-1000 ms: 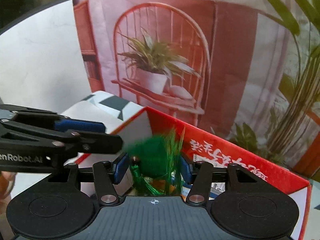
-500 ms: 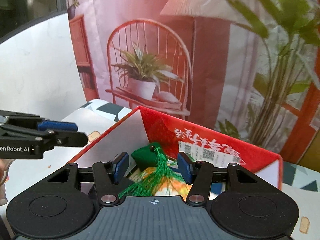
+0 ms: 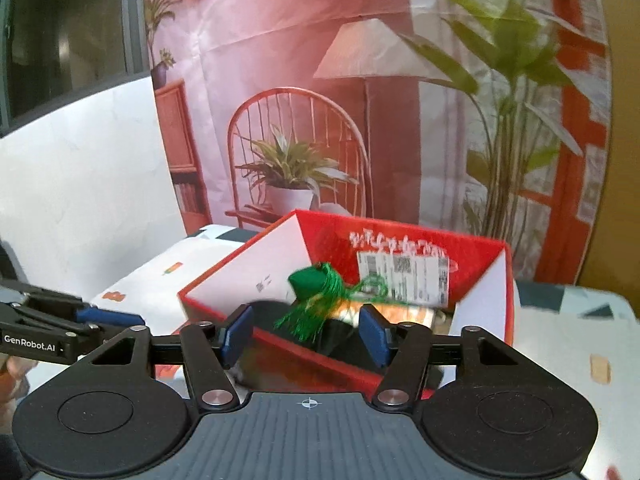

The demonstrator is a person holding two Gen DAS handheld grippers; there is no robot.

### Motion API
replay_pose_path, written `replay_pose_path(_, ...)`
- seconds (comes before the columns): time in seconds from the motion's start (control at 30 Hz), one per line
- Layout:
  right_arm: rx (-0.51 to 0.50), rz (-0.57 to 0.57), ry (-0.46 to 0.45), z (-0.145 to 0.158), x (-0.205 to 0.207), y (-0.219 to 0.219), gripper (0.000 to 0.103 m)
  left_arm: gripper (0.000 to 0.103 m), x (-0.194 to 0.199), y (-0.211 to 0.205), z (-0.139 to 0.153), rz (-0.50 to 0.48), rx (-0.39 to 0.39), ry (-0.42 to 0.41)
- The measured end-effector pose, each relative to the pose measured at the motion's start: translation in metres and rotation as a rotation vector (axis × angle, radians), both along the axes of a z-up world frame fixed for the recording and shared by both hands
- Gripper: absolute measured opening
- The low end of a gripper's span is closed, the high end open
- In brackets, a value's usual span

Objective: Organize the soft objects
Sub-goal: 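Move both tools down to the black glove on the table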

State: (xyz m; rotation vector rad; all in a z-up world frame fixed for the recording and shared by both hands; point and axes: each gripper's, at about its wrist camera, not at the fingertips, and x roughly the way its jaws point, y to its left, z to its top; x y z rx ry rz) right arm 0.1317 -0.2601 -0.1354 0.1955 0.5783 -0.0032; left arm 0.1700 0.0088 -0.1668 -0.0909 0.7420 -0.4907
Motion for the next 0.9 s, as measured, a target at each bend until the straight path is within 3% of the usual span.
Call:
replay_pose_path(0.2, 0.004, -0.036, 0.048, -0.030, -0.042, 0.011, 0.056, 0.039, -0.018, -0.009, -0.042, -0.031, 0.035, 0.086)
replay_pose_path(0.4, 0.018, -0.080, 0.165, -0.075, -0.068, 0.019, 0.056, 0.039, -0.028, -0.015, -0.076, -0.057, 0.072, 0.120)
replay_pose_path(0.63, 0.096, -0.142, 0.264, -0.116, -0.087, 0.023, 0.056, 0.039, -0.033, -0.013, -0.090, -0.044, 0.079, 0.125)
replay_pose_path(0.9, 0.107, -0.130, 0.277, -0.128, -0.085, 0.032, 0.058, 0.039, -0.037, -0.013, -0.094, -0.030, 0.074, 0.103)
